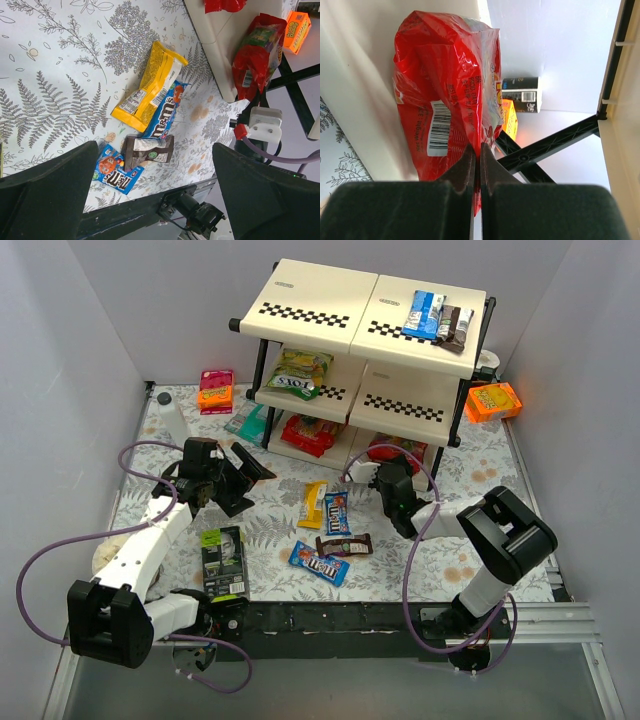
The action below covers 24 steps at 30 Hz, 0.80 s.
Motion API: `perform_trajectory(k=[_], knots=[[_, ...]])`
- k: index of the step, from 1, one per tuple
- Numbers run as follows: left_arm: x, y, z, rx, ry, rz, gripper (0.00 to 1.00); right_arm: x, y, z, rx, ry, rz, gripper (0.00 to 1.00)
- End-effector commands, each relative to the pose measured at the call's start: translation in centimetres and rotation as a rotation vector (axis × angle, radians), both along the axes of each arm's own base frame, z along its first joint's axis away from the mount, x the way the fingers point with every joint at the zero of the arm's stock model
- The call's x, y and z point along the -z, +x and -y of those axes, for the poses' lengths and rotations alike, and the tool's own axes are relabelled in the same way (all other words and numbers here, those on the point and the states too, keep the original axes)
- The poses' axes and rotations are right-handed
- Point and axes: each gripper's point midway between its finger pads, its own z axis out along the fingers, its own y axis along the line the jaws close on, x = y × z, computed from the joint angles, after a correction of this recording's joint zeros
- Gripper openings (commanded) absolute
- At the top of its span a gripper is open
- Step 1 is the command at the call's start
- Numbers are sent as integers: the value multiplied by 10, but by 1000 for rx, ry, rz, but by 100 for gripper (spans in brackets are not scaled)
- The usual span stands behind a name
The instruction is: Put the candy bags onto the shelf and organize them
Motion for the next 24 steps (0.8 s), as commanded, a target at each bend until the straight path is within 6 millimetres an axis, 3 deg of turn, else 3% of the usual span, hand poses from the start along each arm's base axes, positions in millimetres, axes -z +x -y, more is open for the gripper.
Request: perform_trajectory(k=[1, 9, 11, 15, 19, 24], knots=[[-5, -4, -1, 12, -9, 17, 98, -10, 5, -13, -78, 57, 56, 1], [-2, -4, -2, 13, -16, 16, 98, 50, -18, -11, -105, 116, -192, 1], [-2, -4, -2, 13, -19, 19, 98, 57, -19, -5, -93, 121, -217, 1], [-2, -4, 1, 25, -34, 18, 98, 48, -18, -3, -71, 151, -178, 8], [-3, -2, 2, 32, -40, 22, 98, 30, -8, -4, -51, 169, -125, 38], [-2, -3, 2, 34, -35, 20, 98, -4, 0, -7, -32, 218, -51, 47]])
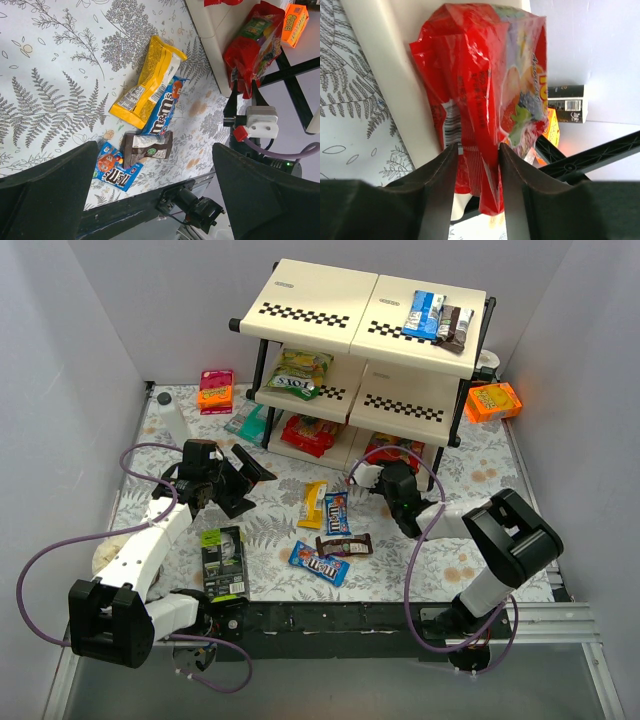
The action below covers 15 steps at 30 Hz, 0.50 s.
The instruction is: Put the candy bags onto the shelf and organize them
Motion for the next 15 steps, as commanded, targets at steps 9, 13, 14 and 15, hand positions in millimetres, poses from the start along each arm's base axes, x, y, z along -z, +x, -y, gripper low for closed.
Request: perform_trajectory(k=[9, 13, 14, 15], knots=[[-3, -3, 0, 17, -15, 27, 98, -67, -16, -15, 11, 161, 83, 52], [-3, -3, -1, 15, -15, 37, 98, -66, -36, -14, 34, 307, 30, 52], [-3, -4, -1, 17, -13, 37, 98, -68, -40, -15, 35, 343, 19, 52], [-1, -4, -2, 18, -10, 37, 98, -76, -45, -16, 43, 431, 15, 52]])
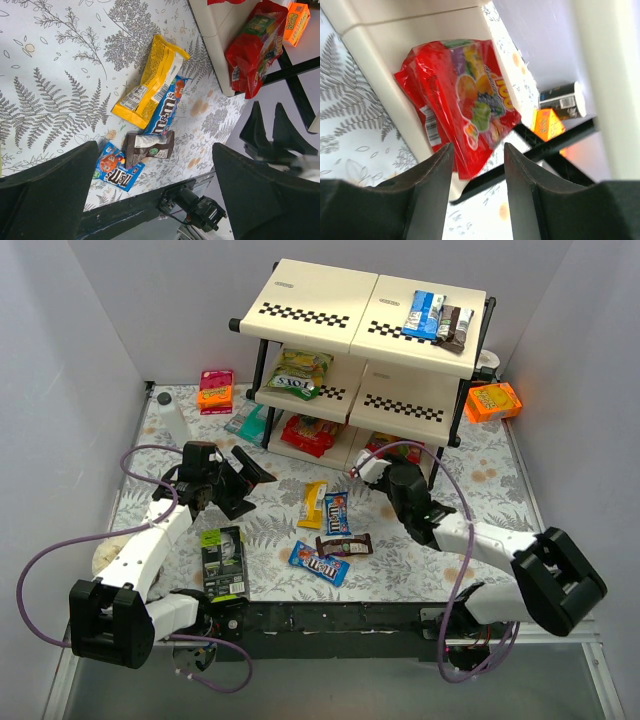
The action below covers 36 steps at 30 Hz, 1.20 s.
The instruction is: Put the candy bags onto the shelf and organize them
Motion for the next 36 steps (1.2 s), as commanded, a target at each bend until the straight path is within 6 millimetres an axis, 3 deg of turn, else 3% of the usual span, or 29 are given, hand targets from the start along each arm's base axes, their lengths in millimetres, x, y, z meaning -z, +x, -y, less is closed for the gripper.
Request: perform_trajectory(k=[1, 10, 14, 15, 16, 18, 21, 24, 27, 32, 36], knots=[[-6, -3, -2, 18, 0, 41, 98, -10, -23, 0, 30, 238, -72, 54], [-6, -1, -4, 61, 47, 75, 98, -53, -53, -6, 181, 623, -273, 54], [-7, 1, -6, 74, 72, 88, 98, -64, -70, -20, 193, 782, -393, 57], [-7, 2, -7, 70, 78, 86, 98, -72, -75, -24, 168, 813, -406, 64], [-6, 1, -7, 69, 82, 80, 98, -78, -79, -30, 142, 842, -426, 91], [-5, 1, -8, 69, 85, 79, 98, -94, -93, -47, 19, 905, -471, 92], [-3, -1, -5, 79, 67, 69, 98, -112, -103, -56, -40, 1014, -484, 93], [-3, 0, -2, 94, 53, 86, 98, -115, -106, -54, 11, 1146, -494, 93], [1, 3, -2, 110, 62, 117, 98, -106, -112, -60, 19, 1155, -564, 94], [12, 1, 5, 169, 48, 93, 98, -83, -116, -66, 23, 972, -662, 95], [25, -1, 3, 173, 73, 72, 98, -76, -112, -69, -13, 863, -621, 93]])
